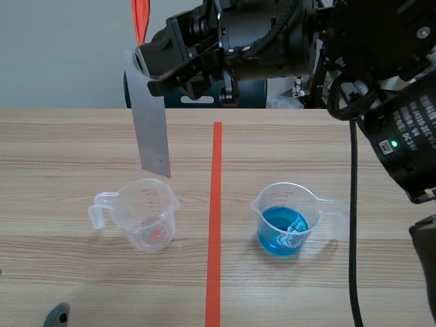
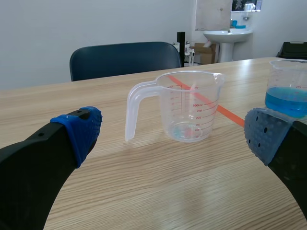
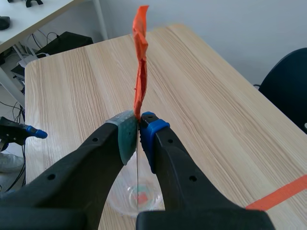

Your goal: Do the redox reaction experiment. put the plate into the left beaker

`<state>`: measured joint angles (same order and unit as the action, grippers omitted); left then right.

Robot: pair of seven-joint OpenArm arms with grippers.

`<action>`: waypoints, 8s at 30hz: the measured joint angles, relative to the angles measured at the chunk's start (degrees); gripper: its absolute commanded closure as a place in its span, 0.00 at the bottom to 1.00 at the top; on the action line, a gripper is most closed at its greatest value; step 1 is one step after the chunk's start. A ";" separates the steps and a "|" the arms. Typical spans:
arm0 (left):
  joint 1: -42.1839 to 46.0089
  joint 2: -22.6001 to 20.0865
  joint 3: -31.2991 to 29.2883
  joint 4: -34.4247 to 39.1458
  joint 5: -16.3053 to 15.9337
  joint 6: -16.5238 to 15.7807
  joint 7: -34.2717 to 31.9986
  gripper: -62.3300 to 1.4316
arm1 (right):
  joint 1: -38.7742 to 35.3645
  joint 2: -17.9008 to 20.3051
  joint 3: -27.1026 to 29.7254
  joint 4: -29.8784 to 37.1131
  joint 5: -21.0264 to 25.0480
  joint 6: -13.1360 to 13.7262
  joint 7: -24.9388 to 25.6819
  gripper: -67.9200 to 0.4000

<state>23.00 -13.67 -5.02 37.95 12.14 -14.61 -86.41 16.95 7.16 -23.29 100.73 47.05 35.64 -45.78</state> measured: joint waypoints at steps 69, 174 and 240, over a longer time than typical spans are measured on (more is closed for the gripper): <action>0.00 0.00 0.00 0.00 0.00 0.00 0.00 0.00 | 0.00 9.35 -5.42 4.74 3.28 2.25 8.17 0.98; 0.00 0.00 0.00 0.00 0.00 0.00 0.00 0.00 | 0.17 -3.82 -15.08 -35.01 -45.81 2.93 47.19 0.00; 0.00 0.00 0.00 0.00 0.00 0.00 0.00 0.00 | 0.15 -3.82 -15.08 -35.01 -45.81 2.93 47.21 0.00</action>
<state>23.00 -13.67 -5.02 37.95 12.14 -14.61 -86.41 17.10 3.33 -38.37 65.71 1.23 38.57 1.43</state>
